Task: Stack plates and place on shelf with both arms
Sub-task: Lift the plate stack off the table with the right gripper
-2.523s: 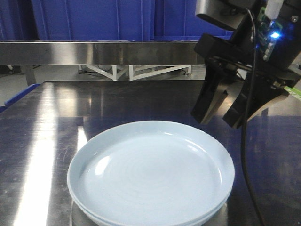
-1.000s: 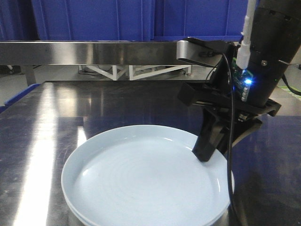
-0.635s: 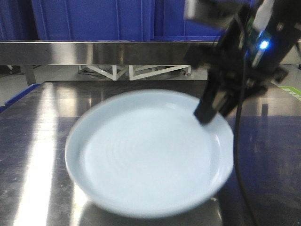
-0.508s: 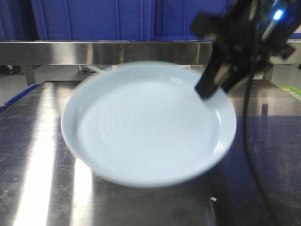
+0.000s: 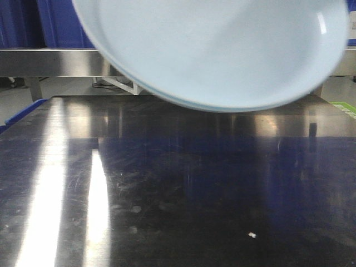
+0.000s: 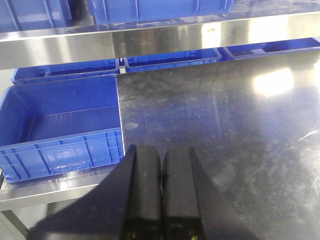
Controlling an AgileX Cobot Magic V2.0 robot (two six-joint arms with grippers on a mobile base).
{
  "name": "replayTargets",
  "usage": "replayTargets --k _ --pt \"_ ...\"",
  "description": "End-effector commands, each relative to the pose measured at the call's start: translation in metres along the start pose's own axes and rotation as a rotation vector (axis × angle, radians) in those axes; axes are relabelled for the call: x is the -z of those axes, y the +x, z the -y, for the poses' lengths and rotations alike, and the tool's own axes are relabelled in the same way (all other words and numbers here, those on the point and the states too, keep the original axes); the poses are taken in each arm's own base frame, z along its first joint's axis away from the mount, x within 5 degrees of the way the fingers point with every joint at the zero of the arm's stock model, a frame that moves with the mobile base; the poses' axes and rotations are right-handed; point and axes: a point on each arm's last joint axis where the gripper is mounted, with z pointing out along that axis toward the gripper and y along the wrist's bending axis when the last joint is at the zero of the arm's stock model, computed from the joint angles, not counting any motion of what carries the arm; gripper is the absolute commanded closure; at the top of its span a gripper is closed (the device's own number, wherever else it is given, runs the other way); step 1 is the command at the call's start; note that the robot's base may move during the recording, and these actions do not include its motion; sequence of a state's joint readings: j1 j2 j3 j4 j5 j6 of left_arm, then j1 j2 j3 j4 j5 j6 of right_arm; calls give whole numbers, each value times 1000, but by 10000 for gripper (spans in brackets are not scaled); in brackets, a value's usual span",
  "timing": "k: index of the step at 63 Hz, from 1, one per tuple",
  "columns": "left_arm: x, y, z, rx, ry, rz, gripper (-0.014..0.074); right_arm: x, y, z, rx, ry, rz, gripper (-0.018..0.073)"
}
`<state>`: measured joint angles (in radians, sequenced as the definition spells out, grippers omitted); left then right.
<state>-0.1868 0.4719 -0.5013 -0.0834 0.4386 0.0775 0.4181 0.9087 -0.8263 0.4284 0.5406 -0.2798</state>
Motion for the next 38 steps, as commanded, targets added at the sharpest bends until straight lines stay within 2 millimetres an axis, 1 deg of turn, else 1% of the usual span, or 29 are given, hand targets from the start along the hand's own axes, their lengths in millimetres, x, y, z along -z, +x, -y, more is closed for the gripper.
replayTargets --k 1,15,23,29,38 --pt "3 -16 0 17 4 107 512 23 -9 -3 -5 15 186 502" --pt "3 -16 0 17 4 107 512 49 15 -2 -1 44 335 502" --pt "3 -16 0 17 4 107 512 62 24 -2 3 52 405 502" --pt "3 -16 0 17 4 107 512 67 27 -2 5 52 432 502" --pt "3 -16 0 17 4 107 512 69 27 -3 6 51 434 502"
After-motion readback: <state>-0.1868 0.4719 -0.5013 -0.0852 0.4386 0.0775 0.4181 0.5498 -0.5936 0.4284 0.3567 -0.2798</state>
